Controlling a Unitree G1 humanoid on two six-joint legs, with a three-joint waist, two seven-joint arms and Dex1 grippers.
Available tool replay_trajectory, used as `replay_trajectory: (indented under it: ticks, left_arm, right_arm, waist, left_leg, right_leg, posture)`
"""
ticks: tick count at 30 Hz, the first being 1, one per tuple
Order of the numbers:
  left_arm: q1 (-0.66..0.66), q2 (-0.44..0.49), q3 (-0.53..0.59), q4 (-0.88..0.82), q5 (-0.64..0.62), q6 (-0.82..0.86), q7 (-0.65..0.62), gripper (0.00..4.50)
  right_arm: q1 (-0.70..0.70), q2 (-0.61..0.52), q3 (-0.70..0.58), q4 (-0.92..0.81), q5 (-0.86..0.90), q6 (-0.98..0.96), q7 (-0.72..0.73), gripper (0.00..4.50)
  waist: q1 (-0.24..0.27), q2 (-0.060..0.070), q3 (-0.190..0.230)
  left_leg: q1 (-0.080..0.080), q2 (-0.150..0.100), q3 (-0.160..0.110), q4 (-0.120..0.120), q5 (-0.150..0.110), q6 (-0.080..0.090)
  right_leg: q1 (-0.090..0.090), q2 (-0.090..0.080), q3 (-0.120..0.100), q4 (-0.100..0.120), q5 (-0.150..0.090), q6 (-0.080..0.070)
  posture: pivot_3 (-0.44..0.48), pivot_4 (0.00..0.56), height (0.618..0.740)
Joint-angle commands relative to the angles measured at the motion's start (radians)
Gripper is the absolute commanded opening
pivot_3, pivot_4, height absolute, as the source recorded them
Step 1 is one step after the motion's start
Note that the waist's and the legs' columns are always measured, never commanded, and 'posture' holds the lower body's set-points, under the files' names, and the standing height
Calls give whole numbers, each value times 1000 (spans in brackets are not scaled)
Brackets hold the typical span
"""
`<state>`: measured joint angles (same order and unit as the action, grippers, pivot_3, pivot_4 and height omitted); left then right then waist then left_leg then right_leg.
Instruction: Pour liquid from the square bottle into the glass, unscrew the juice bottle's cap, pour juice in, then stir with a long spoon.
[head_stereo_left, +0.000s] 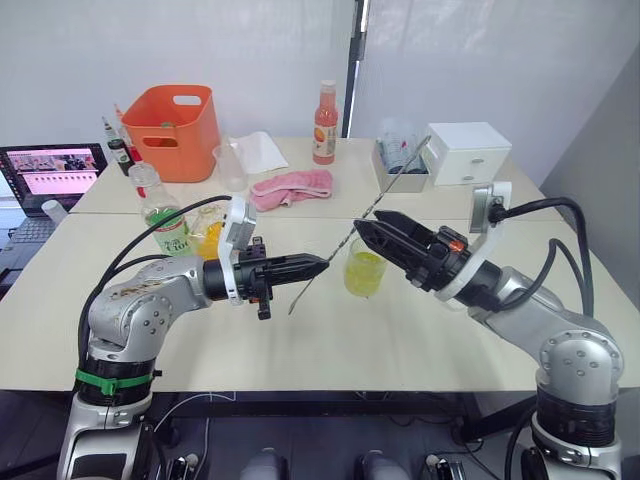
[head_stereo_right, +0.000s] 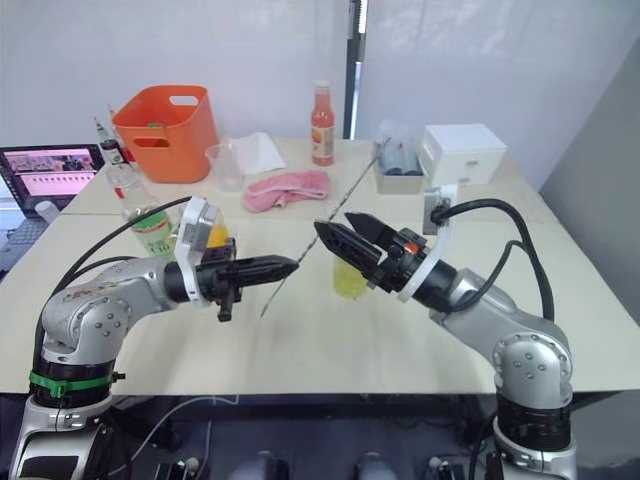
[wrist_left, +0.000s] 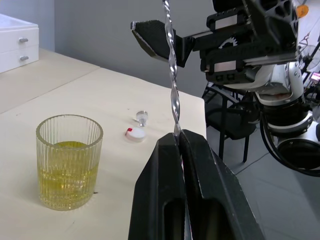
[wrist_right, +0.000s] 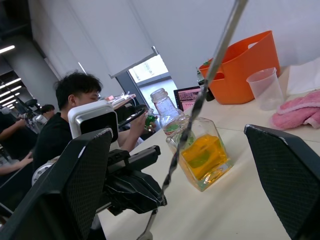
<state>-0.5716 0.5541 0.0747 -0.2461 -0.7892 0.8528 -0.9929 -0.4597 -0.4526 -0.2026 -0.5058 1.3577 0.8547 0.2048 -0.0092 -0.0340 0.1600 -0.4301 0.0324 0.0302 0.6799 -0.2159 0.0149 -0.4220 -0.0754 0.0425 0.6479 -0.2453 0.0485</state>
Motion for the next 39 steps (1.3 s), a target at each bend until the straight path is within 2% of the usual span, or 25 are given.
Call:
replay_trajectory:
  ticks: [1,4,5,17,18,35,39]
  left_arm:
    - [-6,11,-3,-16,-3,-25,-7,56]
    - [-5,12,-9,-18,-2,-28,-7,56]
    - [-6,12,-10,-18,-2,-29,-7,15]
    - [-6,24,-25,-9,13,-47,-16,0]
    - [-6,26,-26,-8,13,-48,-18,0]
    - [-27,44,-32,23,20,-60,-35,0]
    - [-33,44,-12,40,-6,-47,-44,1335]
  right_arm:
    - [-12,-12,-6,-13,20,-17,1,4500]
    - [-13,-14,-3,-12,20,-19,2,4500]
    - [-14,-13,-2,-10,19,-19,3,4244]
    - [-11,-10,0,-6,12,-27,9,171]
    - [-11,-10,-1,-6,13,-28,8,16]
    - [-13,-7,5,13,-21,-49,-4,16]
    - [-17,-5,3,21,-34,-59,-7,0]
  waist:
    - [-1,0,0]
    - [-1,0,0]
    - [-1,0,0]
    - [-2,0,0]
    - [-1,0,0]
    - [-2,0,0]
    - [-3,0,0]
  left_leg:
    - [0,0,0,0,0,0]
    - [0,0,0,0,0,0]
    - [0,0,0,0,0,0]
    - [0,0,0,0,0,0]
    - [0,0,0,0,0,0]
    - [0,0,1,0,0,0]
    - [0,0,1,0,0,0]
  right_leg:
    - [0,0,0,0,0,0]
    - [0,0,0,0,0,0]
    - [0,0,0,0,0,0]
    - [0,0,0,0,0,0]
    - [0,0,0,0,0,0]
    - [0,0,0,0,0,0]
    - [0,0,0,-1,0,0]
  posture:
    - [0,150,715]
    - [0,150,715]
    - [0,150,715]
    - [0,150,715]
    - [0,150,715]
    - [0,150,715]
    - [0,150,715]
